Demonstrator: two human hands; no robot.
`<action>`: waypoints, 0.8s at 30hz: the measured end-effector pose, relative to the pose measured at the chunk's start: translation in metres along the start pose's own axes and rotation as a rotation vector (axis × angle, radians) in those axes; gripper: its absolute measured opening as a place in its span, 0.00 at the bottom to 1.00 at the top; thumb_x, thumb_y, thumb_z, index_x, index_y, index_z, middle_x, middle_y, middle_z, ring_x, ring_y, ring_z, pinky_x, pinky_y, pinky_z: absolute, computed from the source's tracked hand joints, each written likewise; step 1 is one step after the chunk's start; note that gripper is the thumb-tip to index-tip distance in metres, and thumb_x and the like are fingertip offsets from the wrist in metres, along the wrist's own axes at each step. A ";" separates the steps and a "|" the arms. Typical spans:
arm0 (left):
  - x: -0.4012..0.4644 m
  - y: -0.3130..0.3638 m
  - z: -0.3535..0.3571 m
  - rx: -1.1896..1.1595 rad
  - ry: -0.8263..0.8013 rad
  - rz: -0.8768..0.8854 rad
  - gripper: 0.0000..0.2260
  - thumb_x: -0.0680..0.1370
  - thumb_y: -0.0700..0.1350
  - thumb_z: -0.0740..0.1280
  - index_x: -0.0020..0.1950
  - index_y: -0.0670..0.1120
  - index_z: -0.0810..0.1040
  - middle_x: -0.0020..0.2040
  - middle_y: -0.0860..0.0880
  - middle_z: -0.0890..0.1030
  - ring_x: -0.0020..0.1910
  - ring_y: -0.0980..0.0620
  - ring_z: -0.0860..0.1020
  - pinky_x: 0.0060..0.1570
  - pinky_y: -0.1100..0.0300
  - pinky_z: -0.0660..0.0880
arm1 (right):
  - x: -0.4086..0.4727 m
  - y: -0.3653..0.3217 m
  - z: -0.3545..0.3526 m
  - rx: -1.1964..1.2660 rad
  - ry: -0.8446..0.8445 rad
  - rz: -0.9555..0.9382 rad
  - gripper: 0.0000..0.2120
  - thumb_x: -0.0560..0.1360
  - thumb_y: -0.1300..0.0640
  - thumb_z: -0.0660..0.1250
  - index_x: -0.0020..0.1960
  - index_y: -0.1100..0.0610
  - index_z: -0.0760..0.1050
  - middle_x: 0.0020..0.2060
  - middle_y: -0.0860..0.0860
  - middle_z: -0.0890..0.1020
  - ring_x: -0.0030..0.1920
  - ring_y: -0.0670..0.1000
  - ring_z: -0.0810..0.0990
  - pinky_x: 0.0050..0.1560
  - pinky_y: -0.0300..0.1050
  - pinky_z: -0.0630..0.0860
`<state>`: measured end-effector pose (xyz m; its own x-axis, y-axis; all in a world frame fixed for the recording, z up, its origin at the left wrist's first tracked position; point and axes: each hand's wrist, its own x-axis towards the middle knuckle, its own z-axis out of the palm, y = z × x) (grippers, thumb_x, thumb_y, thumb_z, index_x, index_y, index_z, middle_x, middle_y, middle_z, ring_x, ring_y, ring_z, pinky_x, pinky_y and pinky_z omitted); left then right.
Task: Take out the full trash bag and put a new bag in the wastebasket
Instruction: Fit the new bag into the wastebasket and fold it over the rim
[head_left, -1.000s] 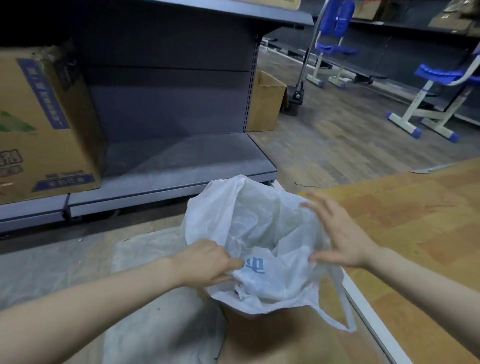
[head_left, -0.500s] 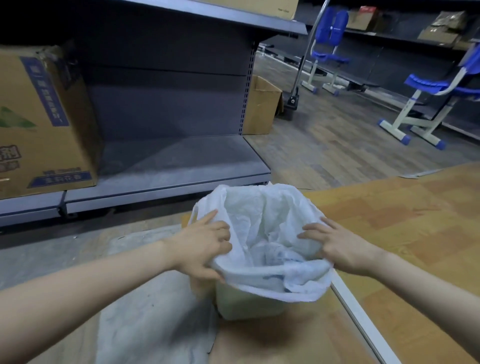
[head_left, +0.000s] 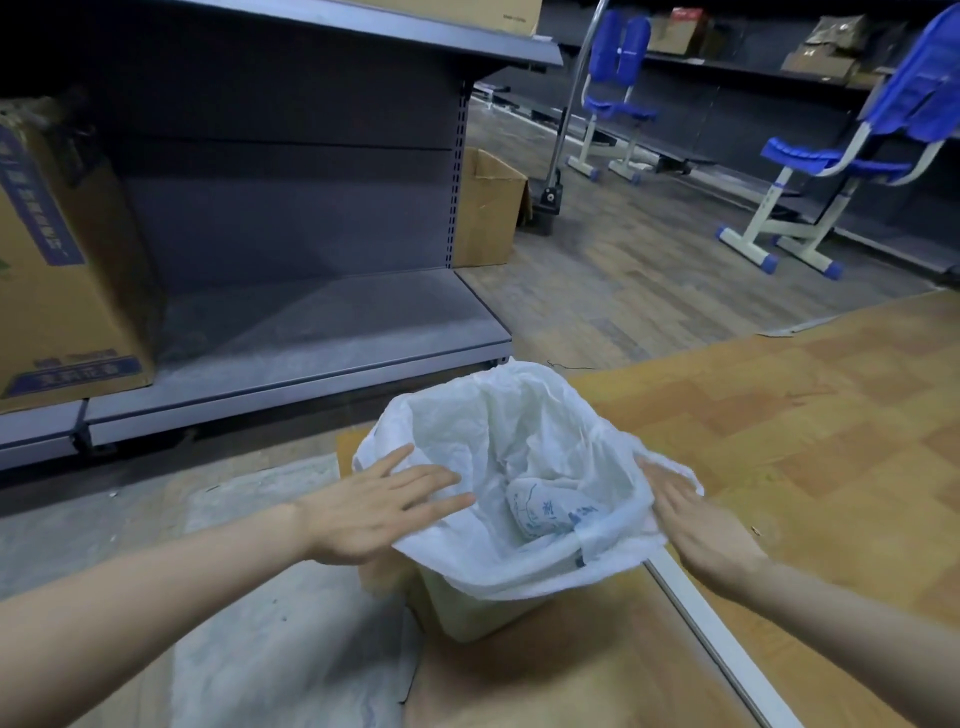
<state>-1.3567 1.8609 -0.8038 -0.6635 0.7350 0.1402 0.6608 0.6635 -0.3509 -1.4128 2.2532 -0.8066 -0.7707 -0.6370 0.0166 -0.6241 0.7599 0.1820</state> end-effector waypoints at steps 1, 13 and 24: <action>0.000 -0.001 0.001 -0.013 -0.005 0.016 0.35 0.70 0.38 0.50 0.77 0.46 0.44 0.67 0.46 0.74 0.65 0.50 0.74 0.71 0.46 0.51 | -0.003 -0.004 0.014 -0.010 -0.044 -0.010 0.39 0.52 0.62 0.74 0.62 0.58 0.68 0.56 0.51 0.78 0.43 0.47 0.84 0.23 0.26 0.63; 0.020 -0.035 -0.013 -0.130 -0.009 0.010 0.36 0.72 0.73 0.45 0.52 0.48 0.79 0.55 0.48 0.79 0.61 0.47 0.72 0.70 0.45 0.44 | 0.030 0.020 -0.033 0.202 0.419 0.461 0.20 0.60 0.67 0.56 0.48 0.62 0.78 0.42 0.58 0.77 0.45 0.61 0.75 0.42 0.51 0.71; 0.045 -0.034 -0.008 -0.048 -0.416 -0.069 0.19 0.77 0.61 0.56 0.45 0.47 0.74 0.42 0.48 0.78 0.46 0.46 0.75 0.67 0.50 0.53 | 0.075 -0.102 -0.054 0.342 -0.429 -0.217 0.42 0.63 0.20 0.46 0.64 0.44 0.72 0.51 0.46 0.81 0.50 0.43 0.76 0.45 0.39 0.66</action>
<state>-1.4061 1.8725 -0.7783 -0.7852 0.5761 -0.2272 0.6191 0.7220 -0.3089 -1.4002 2.1212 -0.7712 -0.5595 -0.7271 -0.3979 -0.7244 0.6622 -0.1916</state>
